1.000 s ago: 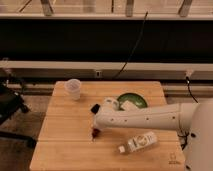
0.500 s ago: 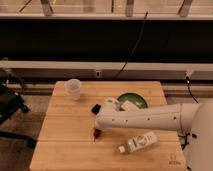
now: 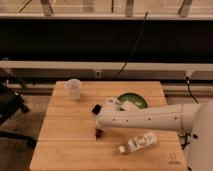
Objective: Drag the pepper across the table
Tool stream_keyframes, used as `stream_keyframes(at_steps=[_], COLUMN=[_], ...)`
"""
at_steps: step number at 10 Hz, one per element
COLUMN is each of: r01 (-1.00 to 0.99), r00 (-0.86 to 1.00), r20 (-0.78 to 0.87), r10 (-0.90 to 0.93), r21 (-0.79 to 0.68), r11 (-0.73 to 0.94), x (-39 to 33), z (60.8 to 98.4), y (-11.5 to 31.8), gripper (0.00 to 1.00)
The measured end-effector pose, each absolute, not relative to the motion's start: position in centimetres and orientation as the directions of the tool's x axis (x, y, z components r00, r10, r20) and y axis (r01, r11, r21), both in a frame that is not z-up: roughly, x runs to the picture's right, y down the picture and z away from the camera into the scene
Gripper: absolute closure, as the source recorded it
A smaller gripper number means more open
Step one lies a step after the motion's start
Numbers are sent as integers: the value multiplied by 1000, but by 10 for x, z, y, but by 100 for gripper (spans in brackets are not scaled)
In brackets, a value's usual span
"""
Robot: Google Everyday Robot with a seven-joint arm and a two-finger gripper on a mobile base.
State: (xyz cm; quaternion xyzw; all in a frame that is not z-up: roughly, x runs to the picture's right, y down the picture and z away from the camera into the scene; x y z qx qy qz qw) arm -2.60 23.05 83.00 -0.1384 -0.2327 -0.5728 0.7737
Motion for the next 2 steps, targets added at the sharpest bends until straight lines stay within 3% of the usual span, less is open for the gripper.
stream_keyframes(at_steps=[2], r01=[952], r00=[233], r20=[519], r10=[-822], r21=[51], r11=[302], x=[-25], z=[830], y=[231], gripper=[96])
